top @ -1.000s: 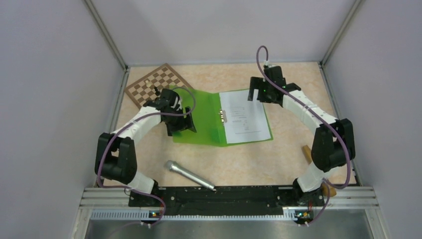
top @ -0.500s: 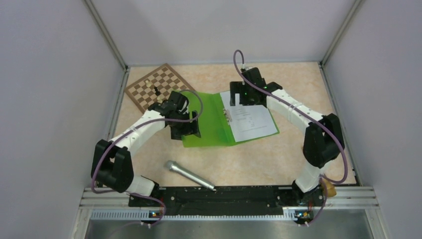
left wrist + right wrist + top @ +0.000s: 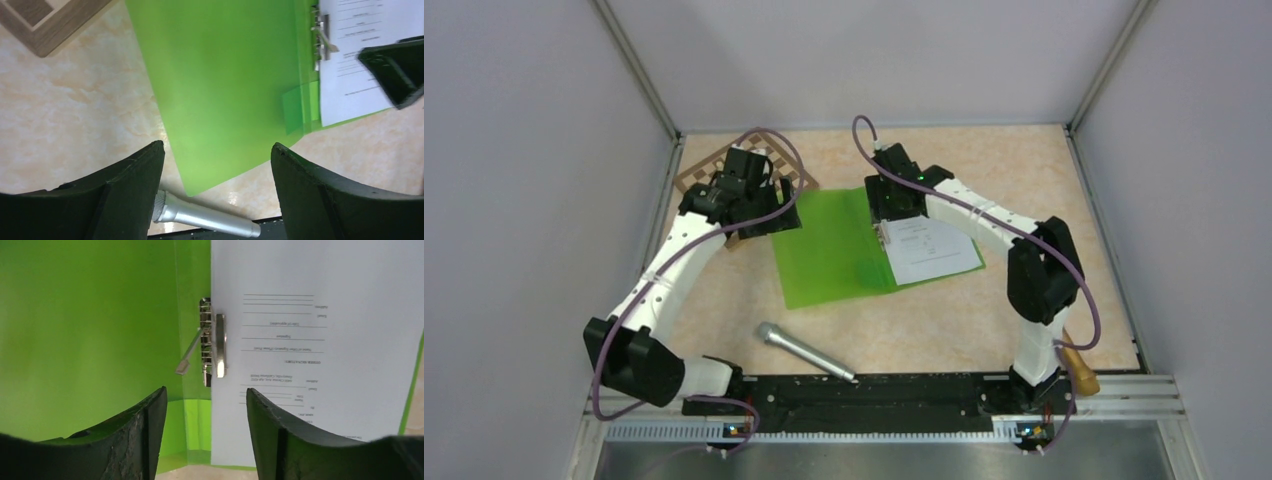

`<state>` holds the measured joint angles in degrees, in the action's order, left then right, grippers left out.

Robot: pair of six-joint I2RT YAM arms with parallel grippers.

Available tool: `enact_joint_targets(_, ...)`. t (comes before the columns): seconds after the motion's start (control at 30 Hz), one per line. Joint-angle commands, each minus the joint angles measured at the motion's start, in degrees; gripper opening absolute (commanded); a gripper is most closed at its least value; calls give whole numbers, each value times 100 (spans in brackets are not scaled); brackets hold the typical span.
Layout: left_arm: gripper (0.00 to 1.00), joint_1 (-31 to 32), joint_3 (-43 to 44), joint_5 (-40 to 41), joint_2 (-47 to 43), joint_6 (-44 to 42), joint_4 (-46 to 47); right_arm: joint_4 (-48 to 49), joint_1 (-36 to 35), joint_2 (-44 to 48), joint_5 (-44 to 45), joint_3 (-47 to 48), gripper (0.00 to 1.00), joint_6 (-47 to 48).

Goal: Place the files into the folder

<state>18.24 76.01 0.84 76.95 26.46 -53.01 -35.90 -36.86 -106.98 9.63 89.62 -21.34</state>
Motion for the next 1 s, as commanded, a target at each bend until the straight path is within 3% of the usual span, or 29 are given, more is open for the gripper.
enact_joint_targets(0.0, 82, -9, -160, -547, -78, 193, 865, -145, -246, -262, 309, 446, 50, 33)
enact_joint_targets(0.07, 82, -12, -254, -577, 118, 299, 1029, -153, -282, -360, 267, 556, 42, 20)
enact_joint_targets(0.33, 81, -38, -324, -903, 755, 355, 1128, -199, -424, -686, 137, 757, 42, 60)
enact_joint_targets(0.63, 80, -49, -424, -452, 937, 401, 1138, -223, -425, -1110, 180, 945, 39, 20)
enact_joint_targets(0.73, 80, -53, -448, -400, 926, 334, 1116, -239, -427, -1100, 325, 894, 31, 9)
enact_joint_targets(0.97, 80, -123, -591, -438, 1010, 272, 1147, -238, -427, -1026, 403, 777, 24, 7)
